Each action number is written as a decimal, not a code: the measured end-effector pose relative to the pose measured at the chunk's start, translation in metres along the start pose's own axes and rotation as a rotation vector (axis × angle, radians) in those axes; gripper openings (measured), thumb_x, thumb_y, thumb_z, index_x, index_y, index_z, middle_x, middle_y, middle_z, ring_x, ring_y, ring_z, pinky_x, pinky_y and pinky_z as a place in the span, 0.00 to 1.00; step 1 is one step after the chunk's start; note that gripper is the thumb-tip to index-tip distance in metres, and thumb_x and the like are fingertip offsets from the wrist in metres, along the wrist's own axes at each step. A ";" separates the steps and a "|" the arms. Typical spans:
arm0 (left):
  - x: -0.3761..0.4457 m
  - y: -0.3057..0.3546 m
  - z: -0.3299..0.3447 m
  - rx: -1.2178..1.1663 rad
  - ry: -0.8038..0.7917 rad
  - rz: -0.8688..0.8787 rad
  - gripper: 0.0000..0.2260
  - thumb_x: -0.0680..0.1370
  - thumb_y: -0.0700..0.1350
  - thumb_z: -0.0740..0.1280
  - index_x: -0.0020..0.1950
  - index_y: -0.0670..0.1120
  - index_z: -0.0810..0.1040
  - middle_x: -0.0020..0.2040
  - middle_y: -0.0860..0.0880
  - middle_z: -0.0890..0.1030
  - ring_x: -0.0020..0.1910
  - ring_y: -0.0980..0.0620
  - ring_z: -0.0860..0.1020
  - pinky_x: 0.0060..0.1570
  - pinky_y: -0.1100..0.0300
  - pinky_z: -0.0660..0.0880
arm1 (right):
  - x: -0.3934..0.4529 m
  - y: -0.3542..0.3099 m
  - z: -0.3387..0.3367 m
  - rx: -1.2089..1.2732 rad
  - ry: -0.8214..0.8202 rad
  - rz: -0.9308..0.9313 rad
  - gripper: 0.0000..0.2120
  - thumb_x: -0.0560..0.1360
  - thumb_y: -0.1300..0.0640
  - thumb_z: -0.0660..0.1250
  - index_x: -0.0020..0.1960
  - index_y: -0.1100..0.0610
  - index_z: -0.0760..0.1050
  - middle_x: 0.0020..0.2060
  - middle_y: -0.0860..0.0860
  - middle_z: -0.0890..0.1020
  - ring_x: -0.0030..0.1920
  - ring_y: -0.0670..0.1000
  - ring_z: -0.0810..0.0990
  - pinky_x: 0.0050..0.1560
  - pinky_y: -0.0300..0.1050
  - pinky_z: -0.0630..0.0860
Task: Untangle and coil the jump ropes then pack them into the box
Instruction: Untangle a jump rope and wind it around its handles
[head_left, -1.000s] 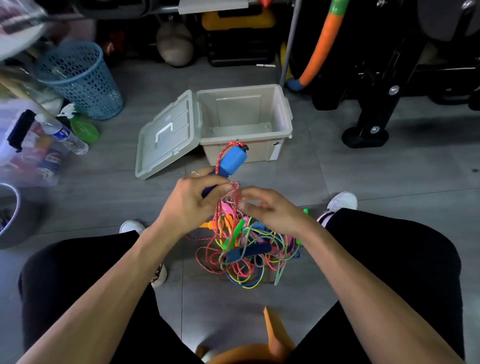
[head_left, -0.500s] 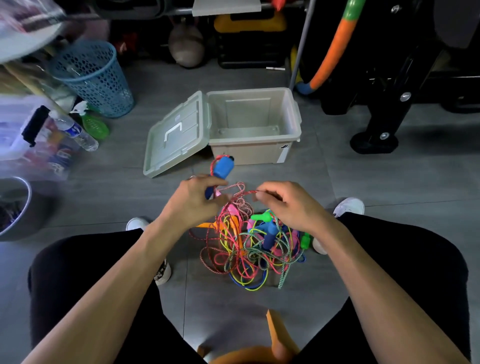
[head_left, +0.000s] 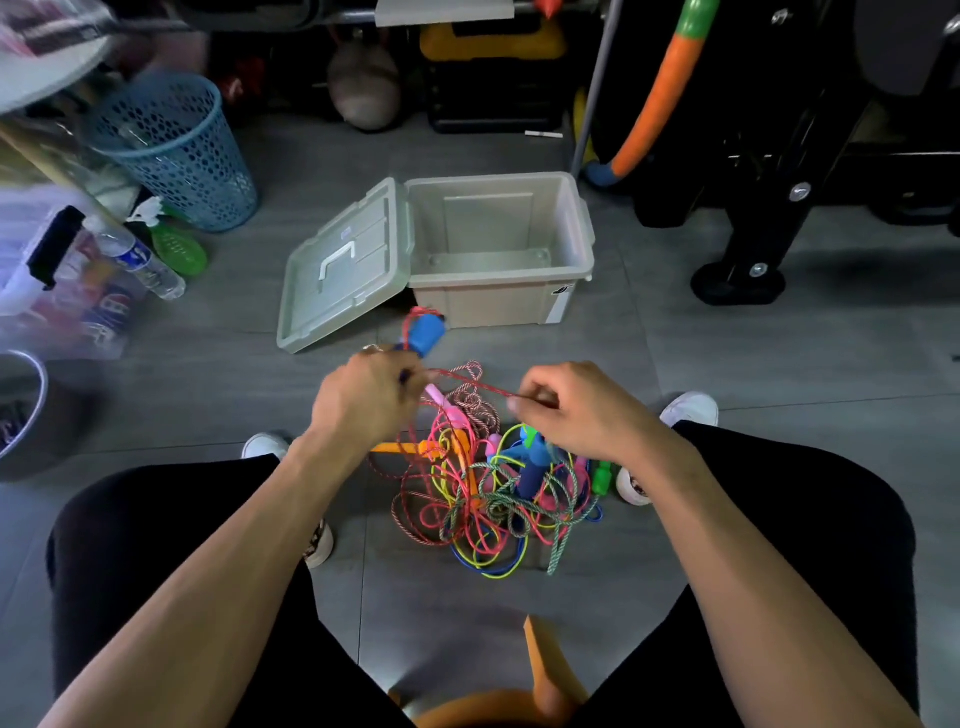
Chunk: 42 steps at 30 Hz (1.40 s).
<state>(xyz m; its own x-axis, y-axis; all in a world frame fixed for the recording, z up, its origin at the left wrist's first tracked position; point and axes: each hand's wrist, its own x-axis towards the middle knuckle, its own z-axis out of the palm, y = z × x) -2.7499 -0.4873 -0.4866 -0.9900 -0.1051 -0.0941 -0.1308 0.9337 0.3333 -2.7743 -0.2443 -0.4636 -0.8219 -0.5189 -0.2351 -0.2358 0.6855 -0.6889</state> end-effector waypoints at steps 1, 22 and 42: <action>0.004 -0.007 0.000 0.038 -0.013 -0.097 0.09 0.78 0.58 0.63 0.44 0.54 0.76 0.45 0.49 0.80 0.39 0.46 0.77 0.39 0.56 0.74 | -0.001 0.004 -0.005 -0.043 0.002 0.026 0.11 0.77 0.48 0.66 0.39 0.51 0.75 0.28 0.44 0.78 0.27 0.42 0.74 0.30 0.40 0.69; -0.021 0.037 0.007 -0.497 -0.108 0.267 0.10 0.74 0.54 0.67 0.42 0.49 0.83 0.41 0.53 0.80 0.35 0.51 0.76 0.37 0.55 0.74 | -0.001 0.009 0.008 0.080 0.074 -0.063 0.10 0.79 0.52 0.65 0.39 0.51 0.75 0.26 0.43 0.74 0.28 0.44 0.69 0.31 0.40 0.64; -0.015 0.019 -0.009 -0.157 -0.182 0.063 0.20 0.67 0.60 0.68 0.58 0.57 0.79 0.58 0.53 0.78 0.51 0.51 0.77 0.54 0.54 0.75 | 0.009 0.015 0.007 -0.047 0.146 -0.196 0.05 0.77 0.59 0.68 0.49 0.60 0.81 0.43 0.52 0.78 0.42 0.53 0.77 0.45 0.49 0.72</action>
<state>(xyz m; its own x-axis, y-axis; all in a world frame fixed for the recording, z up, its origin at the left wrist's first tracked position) -2.7383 -0.4712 -0.4710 -0.9725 0.0284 -0.2310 -0.0896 0.8702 0.4844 -2.7816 -0.2421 -0.4812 -0.8233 -0.5676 0.0041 -0.4196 0.6036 -0.6779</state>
